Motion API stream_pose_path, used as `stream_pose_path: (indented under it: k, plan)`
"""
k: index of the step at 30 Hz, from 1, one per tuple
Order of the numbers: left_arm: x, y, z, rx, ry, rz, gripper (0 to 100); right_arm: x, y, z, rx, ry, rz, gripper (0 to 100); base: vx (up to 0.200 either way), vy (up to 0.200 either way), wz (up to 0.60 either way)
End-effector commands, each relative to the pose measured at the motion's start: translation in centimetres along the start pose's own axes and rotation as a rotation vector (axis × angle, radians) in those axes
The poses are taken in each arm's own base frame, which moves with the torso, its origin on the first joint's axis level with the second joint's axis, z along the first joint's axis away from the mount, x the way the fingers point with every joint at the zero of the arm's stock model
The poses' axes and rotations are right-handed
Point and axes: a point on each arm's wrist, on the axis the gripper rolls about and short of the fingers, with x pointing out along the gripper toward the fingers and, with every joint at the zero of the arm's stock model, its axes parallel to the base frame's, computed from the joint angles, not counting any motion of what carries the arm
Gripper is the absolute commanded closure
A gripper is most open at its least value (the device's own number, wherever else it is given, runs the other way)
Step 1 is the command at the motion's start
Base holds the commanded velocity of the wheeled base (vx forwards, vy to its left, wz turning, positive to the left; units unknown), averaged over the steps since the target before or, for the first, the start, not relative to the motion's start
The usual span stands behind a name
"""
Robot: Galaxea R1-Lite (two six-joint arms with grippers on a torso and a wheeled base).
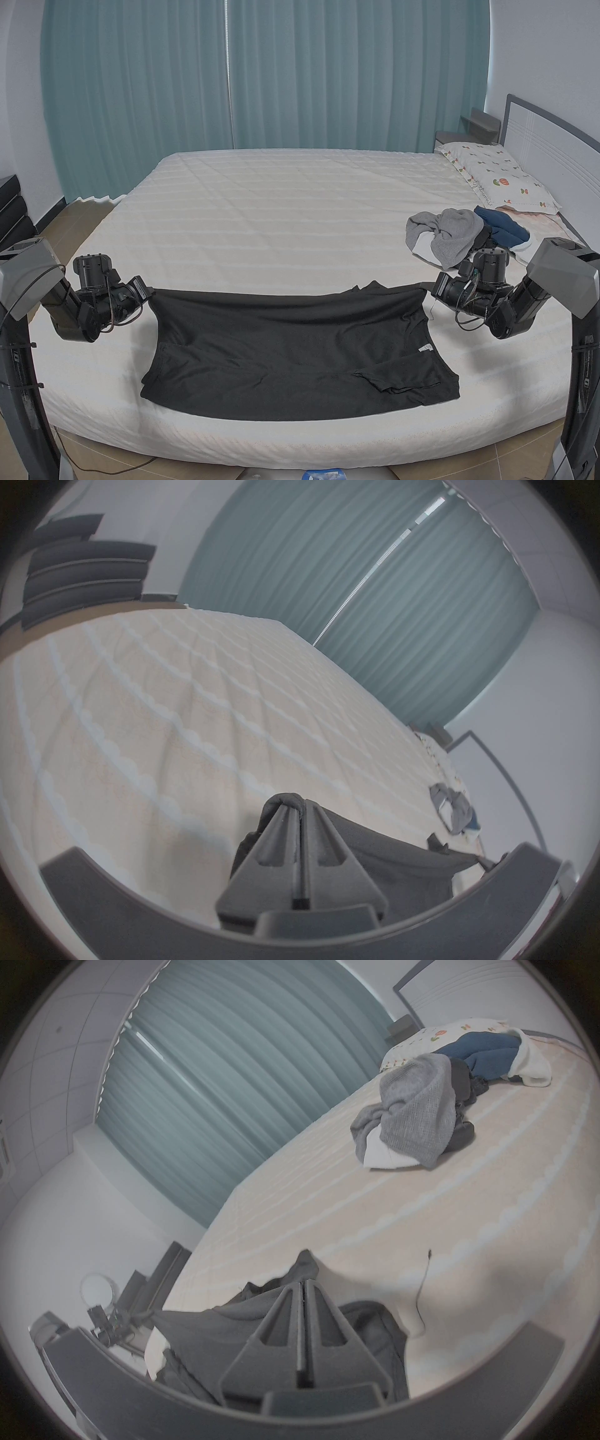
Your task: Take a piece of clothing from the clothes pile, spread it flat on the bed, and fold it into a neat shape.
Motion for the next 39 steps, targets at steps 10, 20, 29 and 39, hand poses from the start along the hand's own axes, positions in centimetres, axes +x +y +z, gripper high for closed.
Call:
stream_pose_path:
  k: [10,20,29,39]
  plan:
    - [-3.4,2.5,-2.1,0.246,0.128,-0.023,100,-3.9,-2.0,-5.0,-0.188,0.212,-0.043,100,0.000,0.000,0.00]
    - [-4.6,3.8,-3.6,0.376,0.214,-0.026,100,-4.9,-2.9,-7.2,-0.261,0.244,-0.048,100,0.000,0.000,0.00]
    - [-4.8,4.5,-4.9,0.458,0.310,-0.017,100,-6.0,-2.7,-7.7,-0.249,0.270,-0.056,100,0.000,0.000,0.00]
    - [-5.1,4.9,-5.4,0.474,0.353,-0.009,100,-5.9,-2.9,-8.2,-0.243,0.288,-0.064,100,0.000,0.000,0.00]
